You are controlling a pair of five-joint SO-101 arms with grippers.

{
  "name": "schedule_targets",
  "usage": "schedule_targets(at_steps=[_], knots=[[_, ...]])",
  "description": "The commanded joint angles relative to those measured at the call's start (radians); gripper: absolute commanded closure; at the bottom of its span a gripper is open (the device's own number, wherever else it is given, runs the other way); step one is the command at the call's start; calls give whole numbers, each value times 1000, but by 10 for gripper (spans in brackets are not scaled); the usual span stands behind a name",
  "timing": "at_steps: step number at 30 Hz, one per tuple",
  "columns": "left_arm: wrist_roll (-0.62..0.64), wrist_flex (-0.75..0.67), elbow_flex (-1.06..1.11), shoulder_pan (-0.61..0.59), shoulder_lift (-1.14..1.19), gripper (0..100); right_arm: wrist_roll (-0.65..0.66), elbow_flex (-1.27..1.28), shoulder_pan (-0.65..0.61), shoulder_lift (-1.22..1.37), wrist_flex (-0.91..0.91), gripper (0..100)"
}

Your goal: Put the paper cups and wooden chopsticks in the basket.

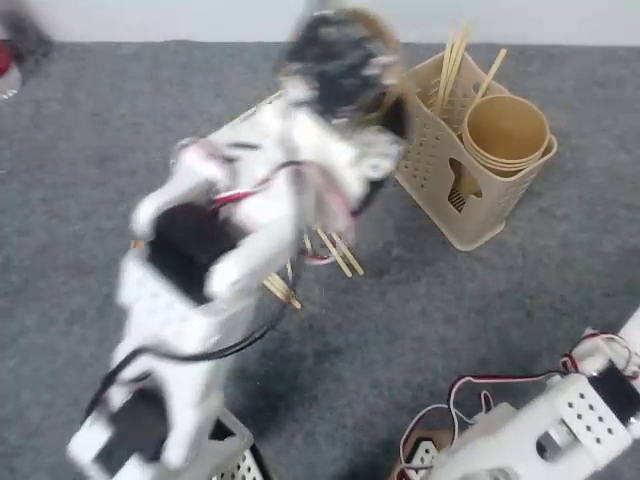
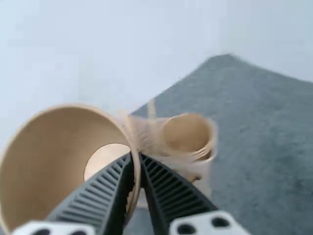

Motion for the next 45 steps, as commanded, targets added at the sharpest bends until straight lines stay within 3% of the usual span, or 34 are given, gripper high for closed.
schedule_targets(at_steps=[1, 10, 18, 25, 27, 30, 32, 36, 40, 43, 45], knots=[[-8, 8, -305, 107, 270, 987, 8, 0, 4, -18, -28, 991], [-44, -17, -858, 133, 812, 987, 8, 29, -76, -18, -45, 991], [-43, 28, -1059, 192, 1079, 987, 11, 49, -96, -18, -76, 991], [-11, 58, -1063, 199, 1089, 981, 12, 49, -96, -18, -76, 991], [52, 51, -1069, 198, 1088, 913, 14, 49, -96, -18, -76, 991], [190, 54, -1125, 198, 1091, 724, 14, 51, -96, -18, -74, 991], [262, 48, -1144, 189, 1088, 677, 15, 51, -96, -18, -73, 991], [195, 69, -1145, 163, 1083, 712, 15, 51, -96, -18, -70, 991], [141, 219, -1145, 80, 964, 718, 15, 51, -96, -18, -70, 991], [77, 362, -1142, -25, 801, 718, 14, 51, -96, -18, -71, 991], [64, 356, -1102, -146, 689, 718, 14, 51, -96, -18, -70, 990]])
